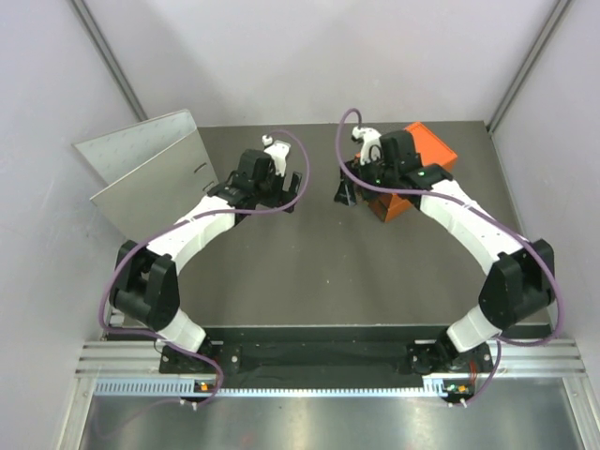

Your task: Organize the makeup

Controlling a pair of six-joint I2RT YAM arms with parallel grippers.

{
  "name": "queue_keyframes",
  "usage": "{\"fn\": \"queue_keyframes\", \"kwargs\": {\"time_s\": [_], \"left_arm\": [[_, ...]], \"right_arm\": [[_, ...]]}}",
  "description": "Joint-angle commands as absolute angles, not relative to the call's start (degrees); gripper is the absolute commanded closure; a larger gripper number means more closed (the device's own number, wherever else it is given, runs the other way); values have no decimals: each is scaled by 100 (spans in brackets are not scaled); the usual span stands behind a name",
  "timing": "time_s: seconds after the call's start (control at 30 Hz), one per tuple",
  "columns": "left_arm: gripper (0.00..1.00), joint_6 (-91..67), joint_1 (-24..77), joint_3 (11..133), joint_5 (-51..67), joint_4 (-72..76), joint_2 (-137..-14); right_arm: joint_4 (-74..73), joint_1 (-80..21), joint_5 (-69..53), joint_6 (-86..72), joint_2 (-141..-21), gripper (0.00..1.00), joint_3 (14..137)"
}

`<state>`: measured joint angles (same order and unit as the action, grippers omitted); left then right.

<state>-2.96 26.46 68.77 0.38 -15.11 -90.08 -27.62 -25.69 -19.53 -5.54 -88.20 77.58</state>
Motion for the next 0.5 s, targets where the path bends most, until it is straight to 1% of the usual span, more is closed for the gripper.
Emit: {"fn": "queue_keyframes", "kwargs": {"time_s": [0.0, 0.03, 0.13, 0.23, 0.47], "left_arm": [[1, -431, 2628, 6602, 61, -1476, -8675], [1, -457, 2619, 6548, 44, -1442, -8666], [1, -606, 2575, 6504, -226, -1642, -8719], [1, -677, 2514, 6478, -308, -1705, -8745], [1, -624, 2356, 6556, -35, -1872, -8894]], "right_arm": [[-2733, -2847, -2258, -484, -9280, 20, 7751], [-2847, -2882, -2294, -466, -9464, 16, 7778], [-2892, -3041, -2294, -448, -9624, 12, 7831], [-2769, -3059, -2294, -518, -9659, 10, 7787], [-2725, -3059, -2277, -580, -9835, 6, 7919]]}}
